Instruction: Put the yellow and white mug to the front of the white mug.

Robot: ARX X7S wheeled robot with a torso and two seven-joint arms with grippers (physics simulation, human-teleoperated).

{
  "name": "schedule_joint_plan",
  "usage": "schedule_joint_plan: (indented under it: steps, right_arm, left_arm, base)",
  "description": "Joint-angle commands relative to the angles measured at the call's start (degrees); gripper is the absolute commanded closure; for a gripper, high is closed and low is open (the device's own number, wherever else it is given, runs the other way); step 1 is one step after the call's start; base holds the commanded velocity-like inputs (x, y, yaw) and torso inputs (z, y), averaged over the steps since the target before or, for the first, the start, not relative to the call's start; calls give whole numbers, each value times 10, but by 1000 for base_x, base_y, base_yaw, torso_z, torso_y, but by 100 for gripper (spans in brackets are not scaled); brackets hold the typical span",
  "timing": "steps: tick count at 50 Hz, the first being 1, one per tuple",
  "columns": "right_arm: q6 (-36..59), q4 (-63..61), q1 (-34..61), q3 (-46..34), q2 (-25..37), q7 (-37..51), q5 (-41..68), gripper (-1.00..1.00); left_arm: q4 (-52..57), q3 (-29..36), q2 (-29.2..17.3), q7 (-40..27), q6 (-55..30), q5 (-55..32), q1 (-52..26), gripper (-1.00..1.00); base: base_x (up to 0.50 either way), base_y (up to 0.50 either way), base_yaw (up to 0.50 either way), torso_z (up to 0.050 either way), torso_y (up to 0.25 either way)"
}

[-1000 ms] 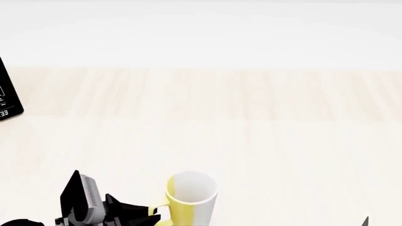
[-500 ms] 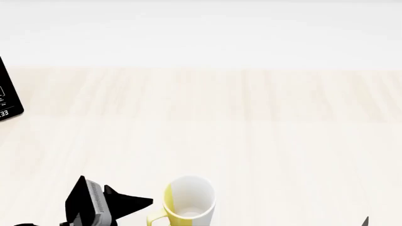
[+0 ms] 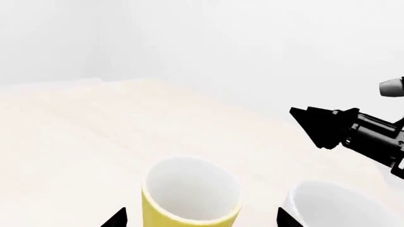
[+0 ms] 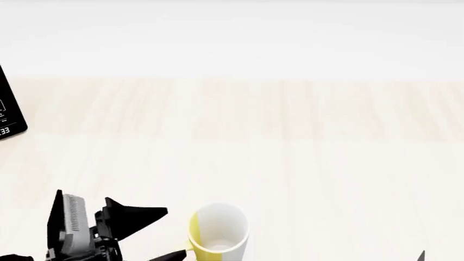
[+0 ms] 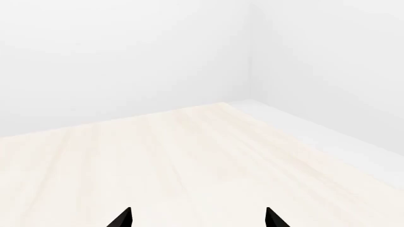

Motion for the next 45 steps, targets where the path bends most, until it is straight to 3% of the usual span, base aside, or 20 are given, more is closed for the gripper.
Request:
schedule_joint_plan:
  steps: [1, 19, 29, 32, 45]
  right_arm:
    - [0, 1, 1, -2, 1, 1, 1, -100]
    - [-1, -2, -3, -1, 4, 3, 4, -100]
    - [-4, -4, -6, -1, 5, 4, 6, -100]
    - [-4, -3, -5, -3, 5, 4, 4, -100]
    - [-7, -5, -7, -6, 7, 3, 2, -100]
  left_arm:
    - [50, -24, -18, 13, -13, -47, 16, -100]
    - [93, -46, -26, -7, 3, -68, 47, -100]
    - [208, -102, -41, -164, 48, -50, 118, -100]
    - [250, -124, -43, -182, 53, -80, 151, -100]
    - [348, -158, -1, -340, 147, 14, 268, -100]
  base:
    - [0, 0, 0, 0, 0]
    - [0, 0, 0, 0, 0]
    - [0, 0, 0, 0, 0]
    - [0, 0, 0, 0, 0]
    - [0, 0, 0, 0, 0]
